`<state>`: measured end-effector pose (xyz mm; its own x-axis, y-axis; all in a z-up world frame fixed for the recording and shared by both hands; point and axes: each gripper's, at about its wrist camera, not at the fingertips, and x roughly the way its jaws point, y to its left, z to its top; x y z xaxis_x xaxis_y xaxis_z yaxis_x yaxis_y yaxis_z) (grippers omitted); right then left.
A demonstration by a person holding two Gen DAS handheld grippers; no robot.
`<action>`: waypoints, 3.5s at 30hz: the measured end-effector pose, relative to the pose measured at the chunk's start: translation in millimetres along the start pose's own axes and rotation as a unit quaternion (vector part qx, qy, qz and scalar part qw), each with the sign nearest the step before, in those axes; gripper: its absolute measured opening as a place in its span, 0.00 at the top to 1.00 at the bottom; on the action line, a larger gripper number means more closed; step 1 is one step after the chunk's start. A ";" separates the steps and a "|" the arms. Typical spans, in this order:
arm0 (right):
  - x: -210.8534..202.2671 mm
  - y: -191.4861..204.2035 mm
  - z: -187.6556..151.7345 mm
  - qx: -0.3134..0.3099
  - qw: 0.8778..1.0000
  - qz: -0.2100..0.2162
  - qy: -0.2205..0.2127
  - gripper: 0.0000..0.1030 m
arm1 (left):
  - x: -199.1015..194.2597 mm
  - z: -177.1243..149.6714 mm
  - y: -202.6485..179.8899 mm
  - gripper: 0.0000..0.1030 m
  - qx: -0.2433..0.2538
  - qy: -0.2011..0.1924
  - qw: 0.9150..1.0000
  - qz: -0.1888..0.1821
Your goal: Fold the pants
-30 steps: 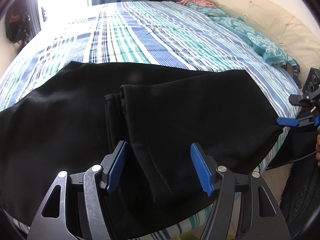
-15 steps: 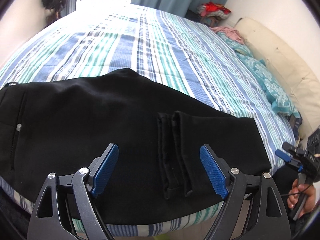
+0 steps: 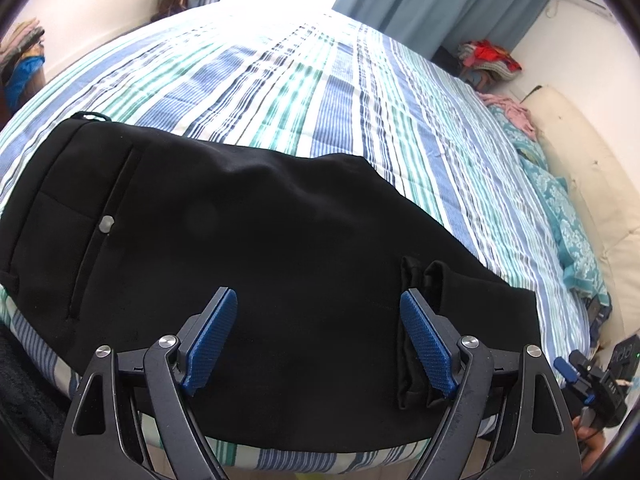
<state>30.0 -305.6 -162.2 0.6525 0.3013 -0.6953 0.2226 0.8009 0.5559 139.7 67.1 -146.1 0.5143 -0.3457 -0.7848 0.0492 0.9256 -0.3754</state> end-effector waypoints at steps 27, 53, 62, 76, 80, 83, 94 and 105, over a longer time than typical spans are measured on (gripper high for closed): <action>15.1 3.9 4.3 0.017 0.999 0.020 0.019 0.26 | -17.9 71.5 210.0 0.14 -0.101 0.087 0.988 0.075; 2.8 -2.4 4.6 0.029 0.999 0.031 -0.010 0.26 | -7.0 45.3 -109.8 0.92 0.018 0.117 0.970 -0.212; -11.6 -18.4 3.7 0.065 0.996 0.050 -0.031 0.26 | -3.8 19.1 -117.2 0.40 0.053 0.102 0.978 -0.174; 106.9 92.2 -6.6 0.026 0.932 0.282 0.225 0.30 | -32.2 9.0 46.8 0.34 -0.069 -0.048 0.996 0.007; 129.6 102.6 -5.3 0.009 0.931 0.258 0.258 0.32 | -31.1 6.4 59.0 0.34 -0.085 -0.048 0.995 0.019; 140.0 107.3 -8.4 -0.012 0.931 0.239 0.277 0.32 | -32.7 10.2 61.1 0.34 -0.087 -0.057 0.994 0.019; 154.6 106.9 -26.3 0.035 0.902 0.291 0.317 0.37 | -25.1 8.6 60.1 0.33 -0.082 -0.045 0.995 0.031; 160.0 140.7 -21.0 -0.003 0.919 0.252 0.303 0.79 | -22.9 7.6 68.0 0.33 -0.094 -0.043 0.994 0.042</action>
<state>150.5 -133.8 -204.8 0.1488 0.8658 -0.4778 -0.0015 0.4834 0.8754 137.7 139.1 -149.9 0.5810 -0.2472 -0.7754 -0.1530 0.9026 -0.4023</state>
